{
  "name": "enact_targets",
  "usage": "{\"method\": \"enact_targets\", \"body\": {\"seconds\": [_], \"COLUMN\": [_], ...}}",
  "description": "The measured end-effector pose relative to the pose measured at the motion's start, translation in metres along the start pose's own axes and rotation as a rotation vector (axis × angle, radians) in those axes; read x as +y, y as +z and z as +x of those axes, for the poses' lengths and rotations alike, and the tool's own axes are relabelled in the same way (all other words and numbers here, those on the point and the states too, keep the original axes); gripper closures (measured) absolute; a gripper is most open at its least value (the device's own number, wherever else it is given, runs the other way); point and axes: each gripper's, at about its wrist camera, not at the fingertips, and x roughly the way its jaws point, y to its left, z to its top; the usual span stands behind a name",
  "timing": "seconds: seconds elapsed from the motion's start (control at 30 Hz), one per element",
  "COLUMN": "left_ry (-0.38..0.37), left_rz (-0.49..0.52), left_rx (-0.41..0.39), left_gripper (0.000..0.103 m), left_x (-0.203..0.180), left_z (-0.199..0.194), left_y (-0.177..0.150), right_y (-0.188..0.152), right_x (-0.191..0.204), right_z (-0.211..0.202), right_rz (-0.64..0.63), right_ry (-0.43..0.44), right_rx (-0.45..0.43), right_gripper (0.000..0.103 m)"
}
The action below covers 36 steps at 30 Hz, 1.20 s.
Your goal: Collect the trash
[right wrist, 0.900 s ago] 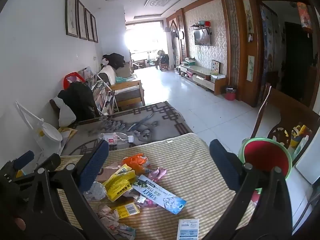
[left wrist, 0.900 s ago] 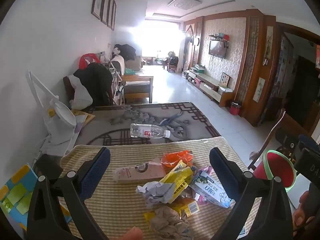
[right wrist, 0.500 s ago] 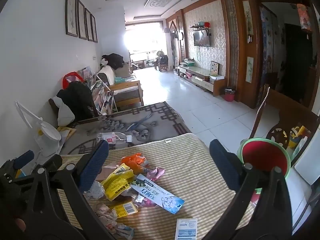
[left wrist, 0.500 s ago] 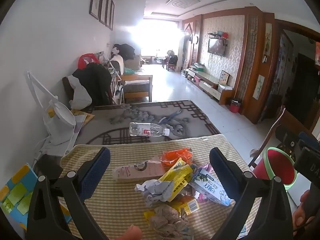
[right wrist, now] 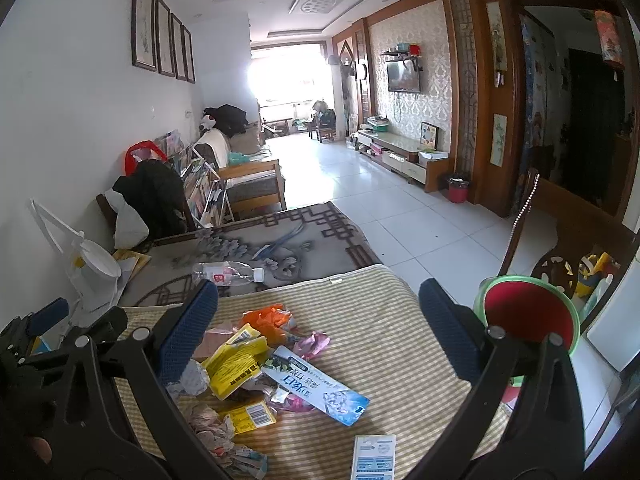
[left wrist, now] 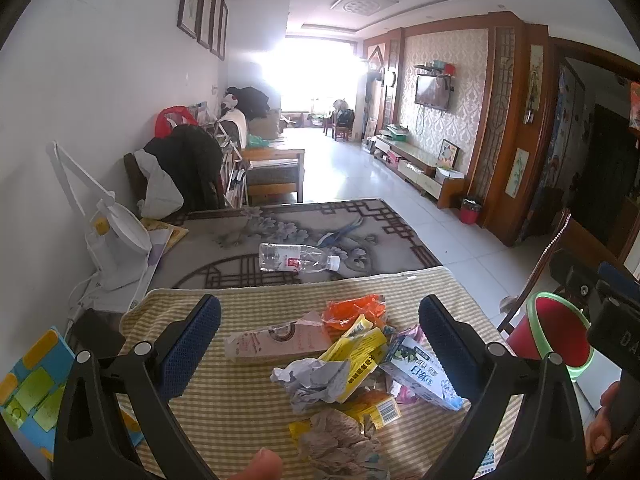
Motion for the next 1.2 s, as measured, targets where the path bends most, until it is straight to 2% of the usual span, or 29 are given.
{"method": "enact_targets", "body": {"seconds": [1.2], "left_ry": [-0.001], "left_rz": [-0.029], "left_rx": [0.019], "left_gripper": [0.008], "left_x": [0.012], "left_z": [0.011], "left_y": [-0.003], "right_y": [-0.001], "right_x": [0.005], "right_z": [0.004], "right_rz": [-0.007], "right_ry": [-0.004], "right_rx": [0.005], "right_gripper": [0.004]}}
